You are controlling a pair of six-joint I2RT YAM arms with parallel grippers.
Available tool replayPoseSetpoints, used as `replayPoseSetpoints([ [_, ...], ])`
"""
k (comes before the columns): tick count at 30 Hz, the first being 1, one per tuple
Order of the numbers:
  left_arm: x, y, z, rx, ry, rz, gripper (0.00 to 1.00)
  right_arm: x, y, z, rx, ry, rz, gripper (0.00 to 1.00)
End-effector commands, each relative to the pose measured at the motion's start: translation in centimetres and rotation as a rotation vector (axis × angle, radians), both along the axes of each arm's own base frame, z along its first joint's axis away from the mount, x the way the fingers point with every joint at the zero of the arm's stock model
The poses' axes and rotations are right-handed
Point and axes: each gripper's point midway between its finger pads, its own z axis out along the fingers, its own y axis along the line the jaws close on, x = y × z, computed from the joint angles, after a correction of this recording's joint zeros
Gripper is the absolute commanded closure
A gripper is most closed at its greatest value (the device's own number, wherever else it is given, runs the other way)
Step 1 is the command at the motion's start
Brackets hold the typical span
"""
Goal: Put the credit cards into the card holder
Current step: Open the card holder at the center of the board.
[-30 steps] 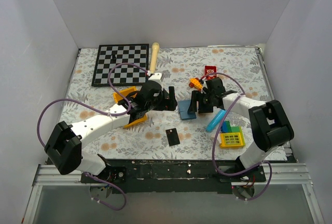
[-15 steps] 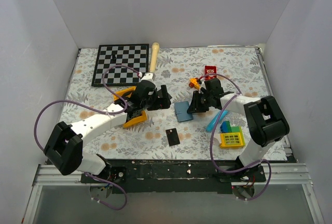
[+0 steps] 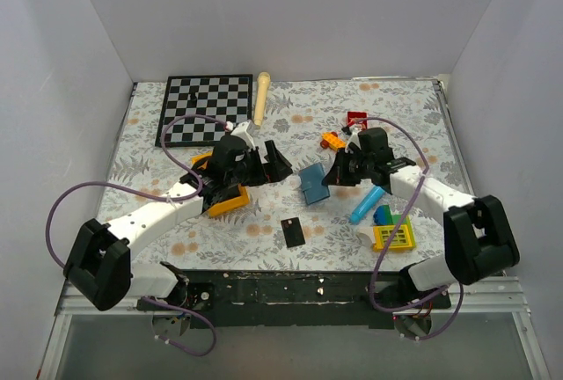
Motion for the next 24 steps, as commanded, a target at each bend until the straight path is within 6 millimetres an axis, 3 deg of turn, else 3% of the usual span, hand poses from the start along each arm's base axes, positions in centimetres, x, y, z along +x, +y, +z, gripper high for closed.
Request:
replayPoseSetpoints([
  [1,-0.6,-1.5,3.4,-0.121,-0.056,-0.063,0.02,-1.3,-0.3,4.2,0.038,-0.079,0.021,0.99],
  [8,-1.1,-3.4,6.4,-0.220,-0.040,-0.138,0.04,-3.7,-0.9,7.8,0.054,-0.157,0.081,0.99],
  [14,-1.5,-5.2,8.7,-0.322,0.073,-0.159,0.09,-4.8,-2.3,8.5,-0.106,-0.320,0.070,0.99],
  [18,-2.3,-6.6,8.3,-0.349,0.226,-0.168,0.13,-5.0,-3.0,9.8,-0.199,-0.441,0.026,0.99],
  [24,-3.0,-7.6,7.5,-0.320,0.311,-0.149,0.13,-4.7,-4.5,12.0,-0.333,-0.622,-0.097,0.99],
])
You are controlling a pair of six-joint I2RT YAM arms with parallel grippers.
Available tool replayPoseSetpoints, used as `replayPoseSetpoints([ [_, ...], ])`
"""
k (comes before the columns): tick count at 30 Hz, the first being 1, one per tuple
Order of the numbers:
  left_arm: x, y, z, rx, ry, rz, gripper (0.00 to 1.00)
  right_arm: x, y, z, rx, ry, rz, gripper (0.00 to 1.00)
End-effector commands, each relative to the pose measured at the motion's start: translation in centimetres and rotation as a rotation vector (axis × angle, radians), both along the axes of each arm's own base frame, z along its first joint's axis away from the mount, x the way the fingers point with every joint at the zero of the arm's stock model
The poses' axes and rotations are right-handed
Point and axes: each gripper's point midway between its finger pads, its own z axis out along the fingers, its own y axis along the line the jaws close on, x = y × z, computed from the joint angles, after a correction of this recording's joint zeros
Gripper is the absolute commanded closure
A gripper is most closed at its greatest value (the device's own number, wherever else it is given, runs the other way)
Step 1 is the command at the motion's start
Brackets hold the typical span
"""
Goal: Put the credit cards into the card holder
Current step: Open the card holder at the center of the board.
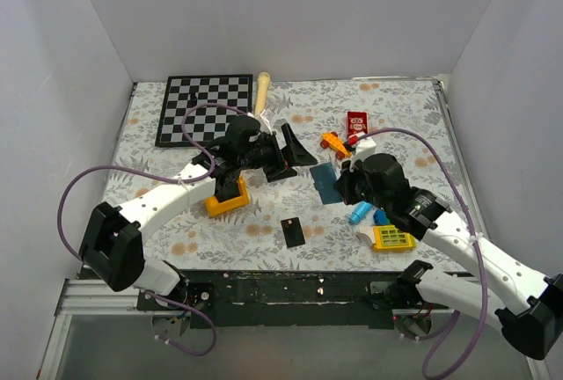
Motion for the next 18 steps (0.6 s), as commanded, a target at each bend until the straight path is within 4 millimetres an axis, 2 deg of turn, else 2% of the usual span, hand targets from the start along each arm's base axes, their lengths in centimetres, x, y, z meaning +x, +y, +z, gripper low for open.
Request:
replayPoseSetpoints([
  [1,-1.2,-0.6,0.4,0.008,0.093,-0.017,0.12,1.8,-2.7,1.9,-0.106,-0.186,-0.172,0.99],
  [8,-1.7,-1.5,1.1,-0.025,0.139,-0.040,0.11,1.6,-1.8,3.1,-0.176,-0.279,-0.158,0.99],
  [14,-1.6,-1.9,2.4,-0.079,0.165,-0.016,0.09,1.1,0.1,3.7,-0.182,-0.317,-0.109,0.99],
  [18,-1.4,-2.1,2.2,-0.083,0.184,-0.006,0.08,0.6,1.5,4.6,-0.169,-0.352,-0.075,0.99],
])
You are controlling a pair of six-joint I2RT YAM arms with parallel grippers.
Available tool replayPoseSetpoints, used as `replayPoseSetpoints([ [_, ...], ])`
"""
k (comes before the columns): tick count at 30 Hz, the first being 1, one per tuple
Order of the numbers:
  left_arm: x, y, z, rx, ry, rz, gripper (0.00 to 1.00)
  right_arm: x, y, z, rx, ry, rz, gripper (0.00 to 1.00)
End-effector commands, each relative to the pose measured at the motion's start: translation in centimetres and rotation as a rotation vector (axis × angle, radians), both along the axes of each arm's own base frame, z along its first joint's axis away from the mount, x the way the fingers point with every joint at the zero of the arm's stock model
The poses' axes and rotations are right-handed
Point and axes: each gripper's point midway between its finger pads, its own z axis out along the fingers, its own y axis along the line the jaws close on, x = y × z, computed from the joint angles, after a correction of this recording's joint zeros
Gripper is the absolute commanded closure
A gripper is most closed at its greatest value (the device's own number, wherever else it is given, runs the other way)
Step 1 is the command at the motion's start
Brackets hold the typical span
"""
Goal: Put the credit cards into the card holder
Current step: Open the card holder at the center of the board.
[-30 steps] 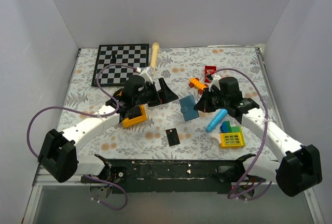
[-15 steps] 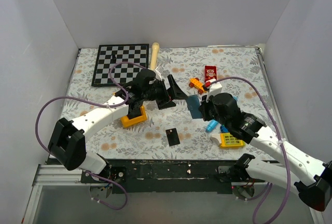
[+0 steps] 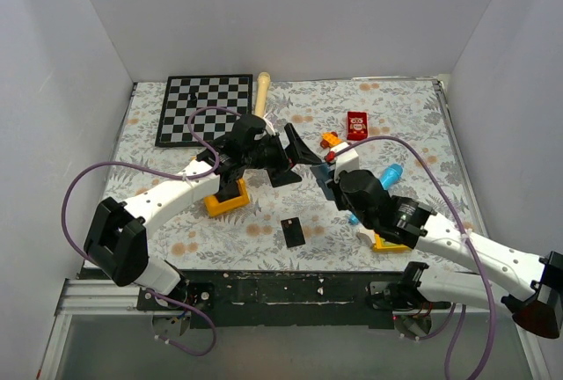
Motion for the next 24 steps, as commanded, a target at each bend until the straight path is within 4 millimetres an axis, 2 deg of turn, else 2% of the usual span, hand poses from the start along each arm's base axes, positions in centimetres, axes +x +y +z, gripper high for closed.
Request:
replayPoseSetpoints([
  [1,-0.1,-0.8,2.7,-0.064,-0.010,-0.006,0.07,0.7,1.8,4.3,0.075,-0.117,0.009,0.99],
  [10,0.1,-1.2,2.1,-0.053,-0.002,-0.010,0.05,-1.1,5.4,5.6,0.103,-0.141,0.134,0.99],
  [14,0.2,-1.1,1.6,-0.034,0.001,-0.007,0.08,-1.9,6.3,6.3,0.094,-0.173,0.158,0.99],
  [17,0.2,-1.0,1.4,-0.026,-0.003,-0.008,0.19,-2.2,6.7,6.4,0.075,-0.190,0.169,0.99],
  [20,0.3,-0.9,1.3,-0.018,-0.010,-0.006,0.35,-2.4,6.9,6.4,0.068,-0.199,0.171,0.99],
  [21,0.3,-0.9,1.3,-0.015,-0.014,-0.003,0.36,-2.4,6.8,6.4,0.067,-0.203,0.166,0.99],
  [24,0.3,-0.8,1.4,-0.014,-0.025,-0.004,0.59,-2.2,6.5,6.2,0.056,-0.207,0.153,0.99],
])
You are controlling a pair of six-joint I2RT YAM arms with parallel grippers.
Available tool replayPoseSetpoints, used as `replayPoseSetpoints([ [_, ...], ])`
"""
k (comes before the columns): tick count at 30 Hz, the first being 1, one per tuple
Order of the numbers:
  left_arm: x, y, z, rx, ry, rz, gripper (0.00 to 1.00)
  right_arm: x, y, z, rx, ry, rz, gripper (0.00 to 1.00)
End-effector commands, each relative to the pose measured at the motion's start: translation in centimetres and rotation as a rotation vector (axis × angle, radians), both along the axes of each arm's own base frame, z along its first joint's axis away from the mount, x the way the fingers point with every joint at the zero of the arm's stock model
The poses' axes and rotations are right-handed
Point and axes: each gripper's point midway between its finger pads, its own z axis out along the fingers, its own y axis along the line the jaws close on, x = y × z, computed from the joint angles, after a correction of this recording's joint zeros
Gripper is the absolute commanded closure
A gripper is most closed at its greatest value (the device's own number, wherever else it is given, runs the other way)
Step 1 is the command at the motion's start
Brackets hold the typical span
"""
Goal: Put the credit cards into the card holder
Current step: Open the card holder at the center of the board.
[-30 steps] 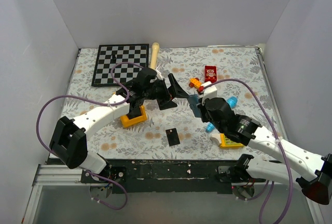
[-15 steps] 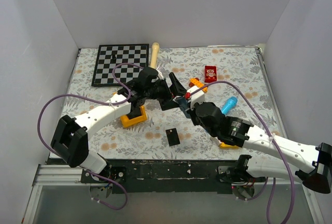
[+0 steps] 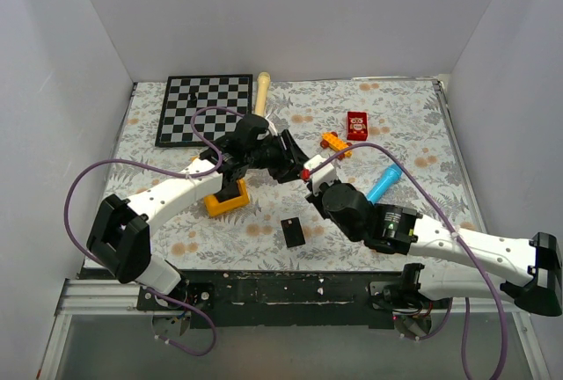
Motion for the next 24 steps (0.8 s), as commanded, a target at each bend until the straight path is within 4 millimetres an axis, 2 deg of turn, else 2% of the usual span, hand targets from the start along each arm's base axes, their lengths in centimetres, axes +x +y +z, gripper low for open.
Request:
replayPoseSetpoints([
  [1,0.3,-0.4,2.0,-0.026,-0.057,-0.012,0.68,0.4,1.3,3.8,0.120,-0.064,-0.007,0.99],
  [3,0.4,-0.4,2.1,-0.027,-0.063,-0.014,0.87,0.5,1.1,3.8,0.122,-0.070,-0.015,0.95],
  [5,0.4,-0.5,2.0,-0.025,-0.063,-0.015,1.00,0.5,0.8,3.9,0.136,-0.067,-0.028,0.79],
  [7,0.4,-0.3,1.6,-0.017,-0.064,-0.013,1.00,0.2,0.5,4.4,0.175,-0.048,-0.035,0.62],
  [10,0.7,0.1,1.2,0.018,-0.108,-0.014,1.00,-1.0,0.2,6.4,0.308,-0.010,-0.005,0.43],
  [13,1.3,1.3,0.0,0.090,-0.155,0.004,1.00,-2.5,-0.6,8.4,0.427,0.020,0.040,0.29],
  [17,1.5,2.5,-0.2,0.140,-0.281,-0.034,1.00,-3.1,-2.0,9.1,0.484,0.049,0.041,0.21],
  [20,0.3,2.3,1.5,0.085,-0.441,-0.142,1.00,-2.9,-3.1,8.2,0.462,0.074,0.018,0.18],
  [24,-2.9,1.9,4.6,-0.030,-0.634,-0.343,1.00,-2.9,-3.5,7.4,0.486,0.164,0.063,0.17],
])
